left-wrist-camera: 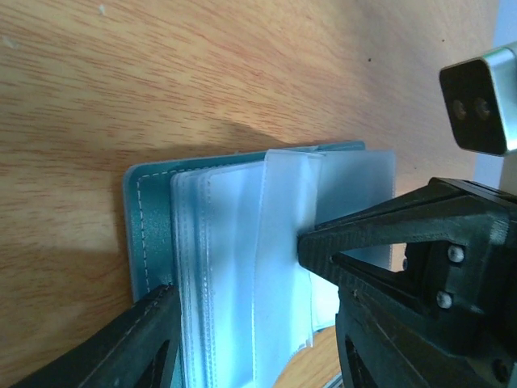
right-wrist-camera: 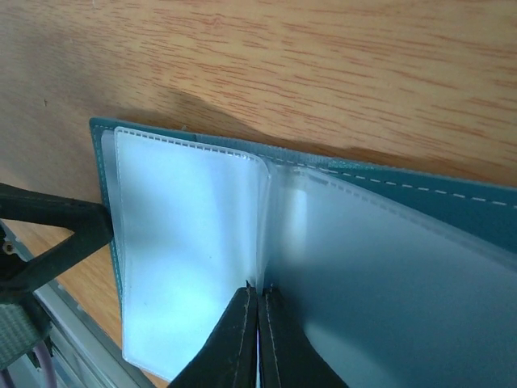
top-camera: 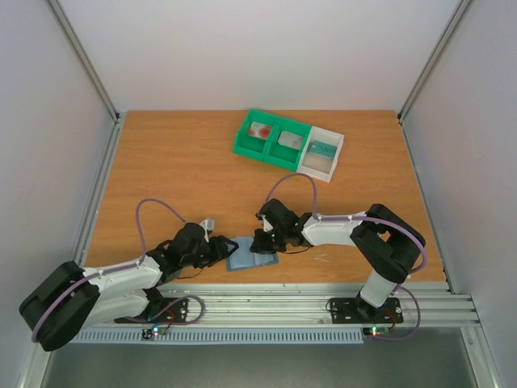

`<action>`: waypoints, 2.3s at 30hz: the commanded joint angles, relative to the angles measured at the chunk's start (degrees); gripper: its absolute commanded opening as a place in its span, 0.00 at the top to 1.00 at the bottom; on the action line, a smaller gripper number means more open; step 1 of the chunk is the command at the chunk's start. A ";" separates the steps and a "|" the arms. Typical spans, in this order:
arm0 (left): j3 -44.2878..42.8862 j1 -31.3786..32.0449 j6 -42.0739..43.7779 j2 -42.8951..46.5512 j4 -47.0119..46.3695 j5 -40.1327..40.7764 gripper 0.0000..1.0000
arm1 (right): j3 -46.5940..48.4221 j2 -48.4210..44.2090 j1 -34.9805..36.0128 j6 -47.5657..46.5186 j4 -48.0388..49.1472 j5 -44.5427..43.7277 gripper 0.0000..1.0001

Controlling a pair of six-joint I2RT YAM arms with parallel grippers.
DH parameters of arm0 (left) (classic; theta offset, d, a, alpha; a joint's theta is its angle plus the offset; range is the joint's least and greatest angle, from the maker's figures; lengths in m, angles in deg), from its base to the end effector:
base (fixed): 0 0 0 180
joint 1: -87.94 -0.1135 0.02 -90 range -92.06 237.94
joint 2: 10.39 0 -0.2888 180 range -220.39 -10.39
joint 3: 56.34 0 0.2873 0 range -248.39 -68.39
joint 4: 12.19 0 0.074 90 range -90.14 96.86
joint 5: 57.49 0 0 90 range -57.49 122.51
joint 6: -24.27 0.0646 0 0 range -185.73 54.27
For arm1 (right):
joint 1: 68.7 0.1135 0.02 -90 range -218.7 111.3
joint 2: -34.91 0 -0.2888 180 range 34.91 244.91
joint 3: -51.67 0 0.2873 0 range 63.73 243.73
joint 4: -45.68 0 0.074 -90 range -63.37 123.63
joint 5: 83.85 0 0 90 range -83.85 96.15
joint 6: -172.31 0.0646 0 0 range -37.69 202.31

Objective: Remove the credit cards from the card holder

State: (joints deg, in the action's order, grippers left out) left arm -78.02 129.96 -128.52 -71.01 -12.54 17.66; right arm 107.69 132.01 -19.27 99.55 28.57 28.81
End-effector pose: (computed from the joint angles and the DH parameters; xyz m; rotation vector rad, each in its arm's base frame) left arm 0.1438 -0.1518 0.0995 -0.3009 2.5256 -1.1700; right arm 0.2040 0.2765 0.0978 -0.9147 2.6029 0.8924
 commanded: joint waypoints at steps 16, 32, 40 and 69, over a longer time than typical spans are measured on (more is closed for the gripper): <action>-2.96 -0.35 -2.34 -12.50 -19.08 -5.59 0.87 | -4.64 -1.70 0.29 2.71 4.01 -1.47 0.98; -3.88 0.08 -1.07 -9.62 -19.98 -7.73 1.00 | -6.84 -3.43 -0.30 3.93 8.23 -0.90 0.98; -4.73 0.09 1.68 0.20 -3.16 -1.22 0.71 | -4.37 -15.68 -1.83 -2.65 -6.24 -7.78 0.80; -44.14 0.01 29.52 32.65 63.10 15.51 0.01 | 17.34 -52.41 -2.41 -5.80 -51.56 -32.82 0.01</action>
State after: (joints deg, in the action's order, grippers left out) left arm -118.67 129.81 -103.45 -39.23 45.47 33.49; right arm 122.99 80.45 -21.48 91.39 -17.92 -1.09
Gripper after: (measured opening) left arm 0.994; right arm 0.985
